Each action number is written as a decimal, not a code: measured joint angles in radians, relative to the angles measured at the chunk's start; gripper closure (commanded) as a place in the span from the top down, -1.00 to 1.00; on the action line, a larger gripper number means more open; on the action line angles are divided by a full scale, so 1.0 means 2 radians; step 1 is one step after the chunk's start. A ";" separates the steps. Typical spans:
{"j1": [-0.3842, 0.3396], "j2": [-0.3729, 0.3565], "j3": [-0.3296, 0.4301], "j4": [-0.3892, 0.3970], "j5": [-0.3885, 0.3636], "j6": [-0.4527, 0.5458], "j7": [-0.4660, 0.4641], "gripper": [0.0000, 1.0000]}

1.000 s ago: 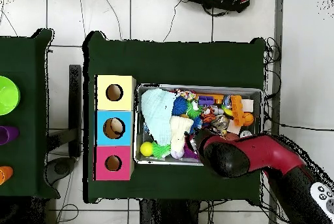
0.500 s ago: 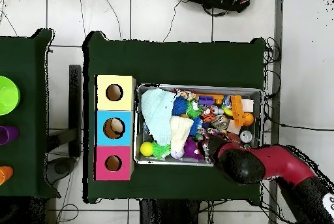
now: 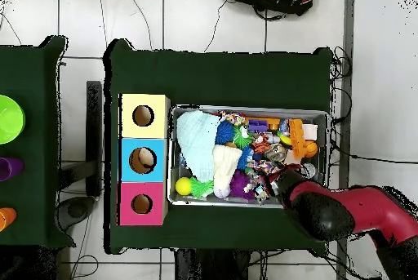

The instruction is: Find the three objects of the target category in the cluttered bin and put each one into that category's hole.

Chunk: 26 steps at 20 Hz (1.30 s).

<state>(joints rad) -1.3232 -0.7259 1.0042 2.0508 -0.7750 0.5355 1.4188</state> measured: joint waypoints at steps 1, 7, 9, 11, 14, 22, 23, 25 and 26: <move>0.001 -0.005 0.002 0.001 -0.006 0.000 -0.002 1.00; 0.033 -0.022 0.005 0.002 -0.093 -0.012 -0.003 1.00; 0.045 -0.021 0.005 0.002 -0.118 -0.019 -0.003 1.00; 0.056 -0.019 0.005 0.003 -0.139 -0.027 -0.003 1.00; 0.071 -0.015 0.005 0.003 -0.158 -0.037 -0.003 1.00; 0.096 0.008 0.004 0.002 -0.187 -0.044 -0.003 1.00; 0.096 0.011 0.003 0.003 -0.190 -0.045 -0.003 1.00; 0.096 0.017 0.000 0.003 -0.197 -0.046 -0.003 1.00; 0.096 0.018 -0.001 0.002 -0.198 -0.047 -0.003 1.00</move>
<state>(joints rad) -1.1308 -0.6899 1.0026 2.0558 -1.1719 0.4418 1.4128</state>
